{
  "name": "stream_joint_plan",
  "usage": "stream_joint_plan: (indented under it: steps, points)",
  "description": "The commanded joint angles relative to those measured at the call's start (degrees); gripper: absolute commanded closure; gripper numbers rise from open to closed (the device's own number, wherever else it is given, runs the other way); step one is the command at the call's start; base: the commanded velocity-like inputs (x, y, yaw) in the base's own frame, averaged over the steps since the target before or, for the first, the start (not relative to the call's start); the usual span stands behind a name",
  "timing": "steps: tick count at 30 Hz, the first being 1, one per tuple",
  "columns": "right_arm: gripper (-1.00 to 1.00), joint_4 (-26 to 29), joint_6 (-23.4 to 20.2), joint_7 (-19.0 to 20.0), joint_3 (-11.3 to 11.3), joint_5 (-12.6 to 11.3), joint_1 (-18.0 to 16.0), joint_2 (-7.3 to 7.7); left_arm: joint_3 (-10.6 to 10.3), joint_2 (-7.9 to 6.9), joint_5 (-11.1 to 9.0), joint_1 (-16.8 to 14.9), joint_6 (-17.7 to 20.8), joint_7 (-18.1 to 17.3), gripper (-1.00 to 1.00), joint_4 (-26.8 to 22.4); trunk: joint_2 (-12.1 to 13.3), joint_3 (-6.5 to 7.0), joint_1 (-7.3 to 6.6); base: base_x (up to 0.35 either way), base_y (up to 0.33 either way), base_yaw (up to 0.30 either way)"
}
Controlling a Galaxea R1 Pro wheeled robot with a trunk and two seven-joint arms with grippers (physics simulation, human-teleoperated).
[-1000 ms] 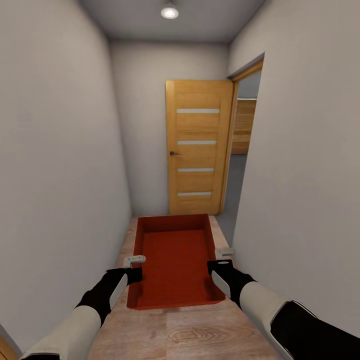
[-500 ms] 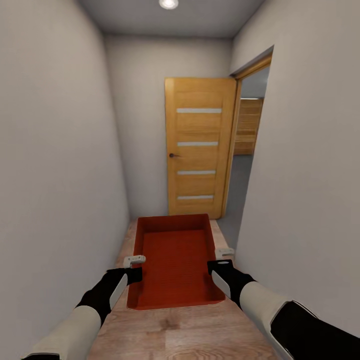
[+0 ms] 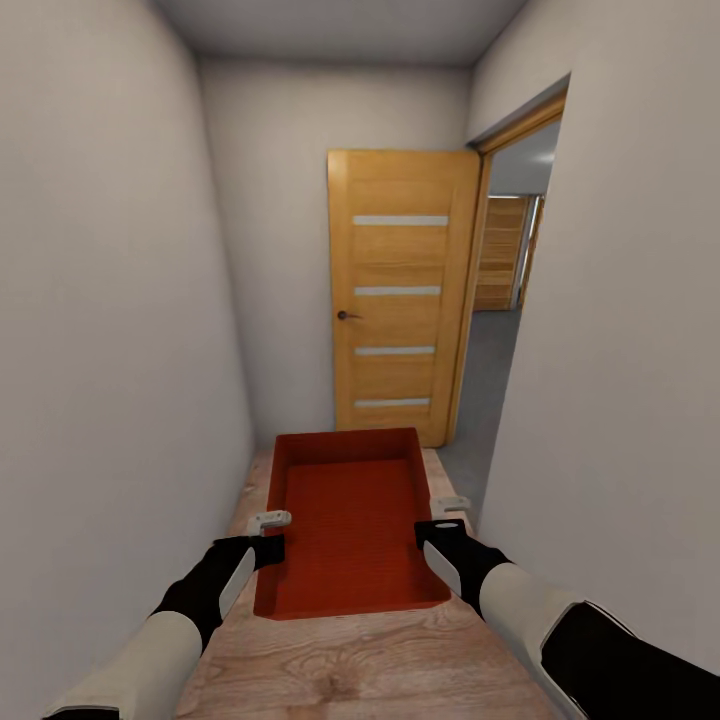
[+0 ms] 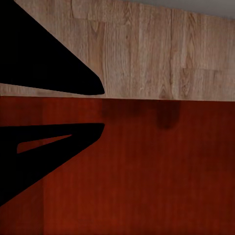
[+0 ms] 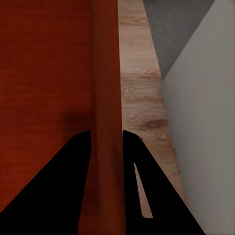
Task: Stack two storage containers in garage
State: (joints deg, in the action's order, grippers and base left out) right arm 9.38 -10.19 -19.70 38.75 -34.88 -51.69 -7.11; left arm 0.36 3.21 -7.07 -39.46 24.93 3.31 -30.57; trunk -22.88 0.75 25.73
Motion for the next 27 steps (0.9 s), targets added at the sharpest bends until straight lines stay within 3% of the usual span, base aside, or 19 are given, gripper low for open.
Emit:
stream_joint_plan:
  steps: [1, 27]
  points:
    - [1.00, 0.82, -0.35, -0.33, 0.80, -0.27, 0.01, -0.01, 0.43, 0.04, 1.01, -0.01, 0.43, 2.93, 1.00, -0.02, -0.04, -0.03, 0.05, 0.326, 0.000, 0.000]
    - [1.00, 0.82, -0.35, -0.34, 0.76, -0.27, 0.01, -0.01, 0.43, 0.04, 1.00, -0.01, 0.44, 2.93, 1.00, -0.02, -0.04, -0.03, 0.05, 0.327, 0.000, 0.000]
